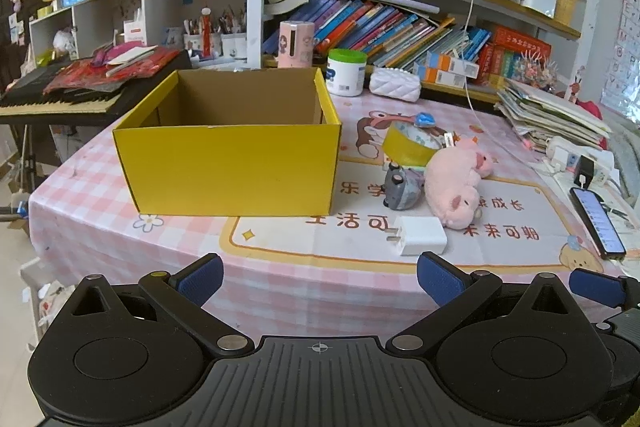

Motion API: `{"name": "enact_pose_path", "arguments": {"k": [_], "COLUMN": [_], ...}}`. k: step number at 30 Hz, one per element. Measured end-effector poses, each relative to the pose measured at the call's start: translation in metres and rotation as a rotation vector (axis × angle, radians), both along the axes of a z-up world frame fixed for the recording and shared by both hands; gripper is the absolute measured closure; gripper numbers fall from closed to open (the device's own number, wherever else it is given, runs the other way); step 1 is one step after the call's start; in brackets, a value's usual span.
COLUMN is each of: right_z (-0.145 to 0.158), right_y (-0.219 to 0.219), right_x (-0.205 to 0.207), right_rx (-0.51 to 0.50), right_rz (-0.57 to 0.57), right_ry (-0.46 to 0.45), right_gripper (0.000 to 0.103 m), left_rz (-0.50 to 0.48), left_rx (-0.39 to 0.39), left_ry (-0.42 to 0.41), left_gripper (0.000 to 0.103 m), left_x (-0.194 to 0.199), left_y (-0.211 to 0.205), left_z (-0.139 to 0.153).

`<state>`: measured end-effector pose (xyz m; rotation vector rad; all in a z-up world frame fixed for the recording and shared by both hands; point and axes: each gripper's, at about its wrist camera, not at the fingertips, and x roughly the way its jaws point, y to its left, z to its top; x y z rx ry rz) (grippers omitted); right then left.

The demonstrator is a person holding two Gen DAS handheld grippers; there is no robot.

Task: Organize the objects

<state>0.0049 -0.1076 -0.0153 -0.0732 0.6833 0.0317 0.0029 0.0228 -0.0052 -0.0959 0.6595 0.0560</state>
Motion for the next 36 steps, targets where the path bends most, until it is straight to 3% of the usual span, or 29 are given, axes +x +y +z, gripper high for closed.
{"name": "enact_pose_path", "arguments": {"k": [12, 23, 31, 36], "right_z": [0.0, 0.002, 0.006, -0.002], "right_y": [-0.022, -0.049, -0.069, -0.074], "right_x": [0.044, 0.101, 0.152, 0.181], "right_rx": [0.009, 0.054, 0.103, 0.118], "right_rz": [0.01, 0.045, 0.064, 0.077], "right_ry": [0.008, 0.001, -0.007, 0.01], "right_gripper": [0.0, 0.0, 0.002, 0.009], "left_rz": [0.02, 0.199, 0.305, 0.382], "left_rx": [-0.027, -0.061, -0.069, -0.065], "left_ry": [0.004, -0.05, -0.004, 0.068], "left_gripper": [0.0, 0.0, 0.0, 0.0], "left_x": [0.04, 0.079, 0.1, 0.109], "left_y": [-0.013, -0.003, -0.002, -0.001], "left_z": [-0.001, 0.004, -0.001, -0.013]}}
